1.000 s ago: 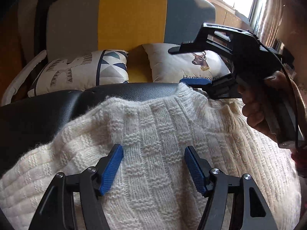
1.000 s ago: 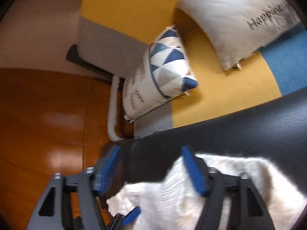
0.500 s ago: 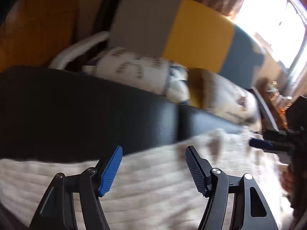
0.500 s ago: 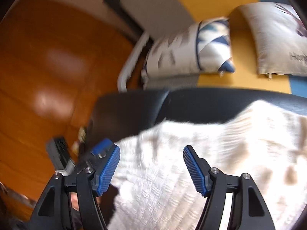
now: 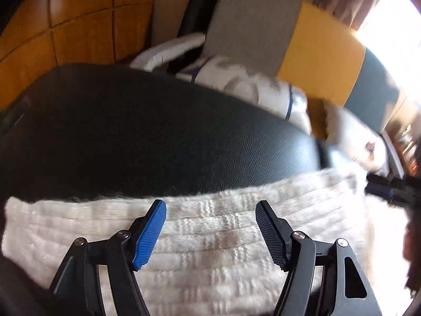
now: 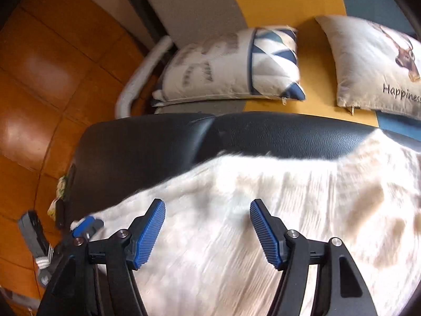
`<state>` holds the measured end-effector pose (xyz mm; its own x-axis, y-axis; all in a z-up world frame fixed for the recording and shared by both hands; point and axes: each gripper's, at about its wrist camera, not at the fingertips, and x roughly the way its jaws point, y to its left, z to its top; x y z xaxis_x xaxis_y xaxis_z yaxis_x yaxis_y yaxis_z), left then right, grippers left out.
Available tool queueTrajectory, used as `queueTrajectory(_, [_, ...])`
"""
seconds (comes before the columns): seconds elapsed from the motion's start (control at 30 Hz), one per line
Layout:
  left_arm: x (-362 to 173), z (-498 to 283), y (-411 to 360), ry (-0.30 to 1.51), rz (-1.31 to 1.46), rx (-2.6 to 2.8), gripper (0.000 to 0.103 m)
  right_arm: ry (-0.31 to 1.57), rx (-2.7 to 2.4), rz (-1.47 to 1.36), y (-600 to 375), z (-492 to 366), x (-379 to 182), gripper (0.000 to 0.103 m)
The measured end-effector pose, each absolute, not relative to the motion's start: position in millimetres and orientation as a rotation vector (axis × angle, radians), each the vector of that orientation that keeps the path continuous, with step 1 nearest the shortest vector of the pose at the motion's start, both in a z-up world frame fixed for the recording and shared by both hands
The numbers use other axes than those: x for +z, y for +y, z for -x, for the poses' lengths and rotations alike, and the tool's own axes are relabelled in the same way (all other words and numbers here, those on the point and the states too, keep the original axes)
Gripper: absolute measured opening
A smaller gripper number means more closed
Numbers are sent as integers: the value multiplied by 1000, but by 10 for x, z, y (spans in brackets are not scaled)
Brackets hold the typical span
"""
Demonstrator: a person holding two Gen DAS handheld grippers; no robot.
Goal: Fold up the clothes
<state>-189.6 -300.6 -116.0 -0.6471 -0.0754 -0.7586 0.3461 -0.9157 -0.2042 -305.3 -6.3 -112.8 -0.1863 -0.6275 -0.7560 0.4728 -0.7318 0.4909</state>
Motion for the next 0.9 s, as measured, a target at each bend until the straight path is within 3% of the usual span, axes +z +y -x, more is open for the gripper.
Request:
queueTrajectory(0.07, [-1093, 1732, -3115, 450, -1145, -2586, 72, -176, -1995, -1338, -79, 2970, -1077, 68])
queueTrajectory(0.17, [-1071, 1486, -3343, 422, -1121, -2513, 72, -1, -2041, -1313, -147, 2606, -1111, 68])
queueTrajectory(0.33, [-1449, 1207, -3952, 484, -1216, -2236, 72, 197, -2180, -1413, -292, 2356, -1486, 69])
queueTrajectory(0.43, [-1508, 1073, -4044, 467, -1182, -2256, 73, 267, -2234, -1346, -352, 2233, -1545, 76])
queueTrajectory(0.6, [-1268, 700, -4323, 798, -1118, -2330, 72, 95, -2208, -1356, -93, 1997, -1441, 76])
queueTrajectory(0.73, [-1202, 88, -4966, 1138, -994, -2215, 72, -42, -2181, -1361, 114, 1809, -1359, 76])
queueTrajectory(0.9, [-1532, -516, -5529, 1528, -936, -1999, 72, -86, -2283, -1397, 608, 1213, -1429, 76])
